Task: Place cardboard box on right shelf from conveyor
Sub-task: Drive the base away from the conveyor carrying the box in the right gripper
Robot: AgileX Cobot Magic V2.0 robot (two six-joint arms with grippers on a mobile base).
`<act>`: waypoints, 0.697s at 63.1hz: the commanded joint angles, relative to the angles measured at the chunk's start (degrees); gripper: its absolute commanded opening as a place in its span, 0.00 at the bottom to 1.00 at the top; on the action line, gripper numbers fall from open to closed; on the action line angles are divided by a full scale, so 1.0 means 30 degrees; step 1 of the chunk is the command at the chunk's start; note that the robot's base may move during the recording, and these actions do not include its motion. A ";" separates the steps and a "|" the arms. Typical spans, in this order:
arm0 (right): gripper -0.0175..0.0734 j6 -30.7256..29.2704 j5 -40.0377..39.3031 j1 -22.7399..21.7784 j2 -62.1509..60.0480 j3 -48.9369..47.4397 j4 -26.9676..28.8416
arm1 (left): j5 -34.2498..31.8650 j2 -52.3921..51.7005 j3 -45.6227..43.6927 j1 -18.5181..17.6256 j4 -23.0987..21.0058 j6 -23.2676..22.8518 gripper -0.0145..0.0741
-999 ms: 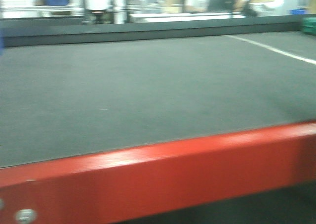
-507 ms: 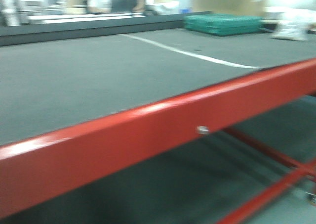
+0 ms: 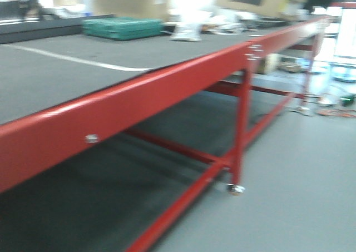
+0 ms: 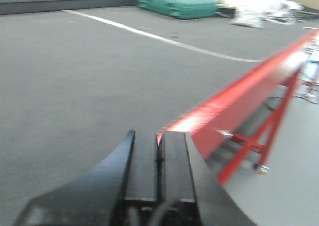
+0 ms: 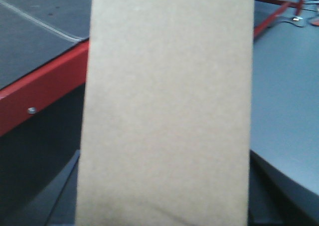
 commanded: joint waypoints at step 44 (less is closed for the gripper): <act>0.45 -0.0228 -0.1754 -0.0111 0.0209 -0.0545 -0.0361 | -0.1601 -0.0238 -0.0053 -0.0118 -0.0090 -0.0096 0.03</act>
